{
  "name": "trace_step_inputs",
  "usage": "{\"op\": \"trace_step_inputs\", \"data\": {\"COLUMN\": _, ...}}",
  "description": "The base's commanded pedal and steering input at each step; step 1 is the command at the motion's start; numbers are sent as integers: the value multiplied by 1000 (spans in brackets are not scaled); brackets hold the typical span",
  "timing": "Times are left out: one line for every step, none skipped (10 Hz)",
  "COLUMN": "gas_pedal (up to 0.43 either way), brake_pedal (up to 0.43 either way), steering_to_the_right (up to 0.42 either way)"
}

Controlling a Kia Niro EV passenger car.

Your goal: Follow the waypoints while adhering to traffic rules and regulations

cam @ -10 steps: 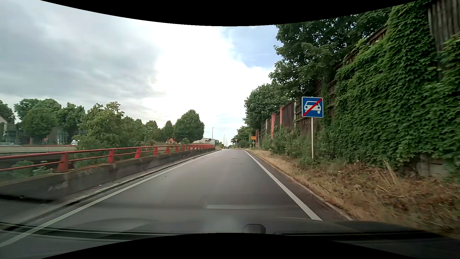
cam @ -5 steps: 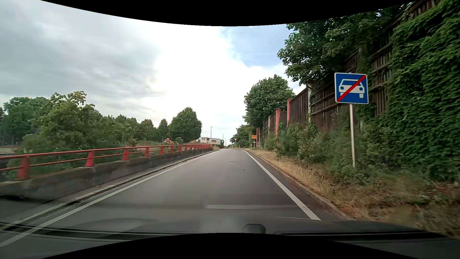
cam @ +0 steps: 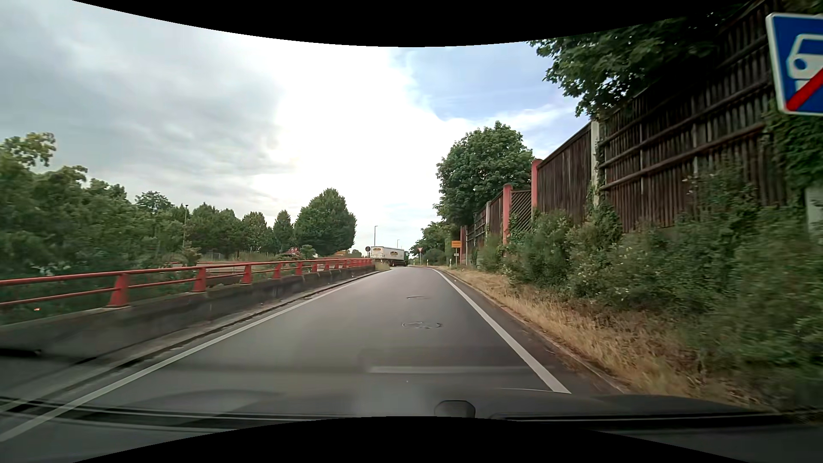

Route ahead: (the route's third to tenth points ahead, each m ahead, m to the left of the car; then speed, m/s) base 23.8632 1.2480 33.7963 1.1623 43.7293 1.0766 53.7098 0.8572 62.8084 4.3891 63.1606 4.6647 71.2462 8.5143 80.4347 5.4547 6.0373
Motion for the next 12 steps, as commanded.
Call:
{"op": "trace_step_inputs", "data": {"gas_pedal": 138, "brake_pedal": 0, "steering_to_the_right": 6}}
{"op": "trace_step_inputs", "data": {"gas_pedal": 138, "brake_pedal": 0, "steering_to_the_right": 6}}
{"op": "trace_step_inputs", "data": {"gas_pedal": 138, "brake_pedal": 0, "steering_to_the_right": 5}}
{"op": "trace_step_inputs", "data": {"gas_pedal": 138, "brake_pedal": 0, "steering_to_the_right": 5}}
{"op": "trace_step_inputs", "data": {"gas_pedal": 138, "brake_pedal": 0, "steering_to_the_right": 4}}
{"op": "trace_step_inputs", "data": {"gas_pedal": 138, "brake_pedal": 0, "steering_to_the_right": 5}}
{"op": "trace_step_inputs", "data": {"gas_pedal": 138, "brake_pedal": 0, "steering_to_the_right": 4}}
{"op": "trace_step_inputs", "data": {"gas_pedal": 138, "brake_pedal": 0, "steering_to_the_right": 4}}
{"op": "trace_step_inputs", "data": {"gas_pedal": 138, "brake_pedal": 0, "steering_to_the_right": 4}}
{"op": "trace_step_inputs", "data": {"gas_pedal": 138, "brake_pedal": 0, "steering_to_the_right": 5}}
{"op": "trace_step_inputs", "data": {"gas_pedal": 138, "brake_pedal": 0, "steering_to_the_right": 4}}
{"op": "trace_step_inputs", "data": {"gas_pedal": 138, "brake_pedal": 0, "steering_to_the_right": 4}}
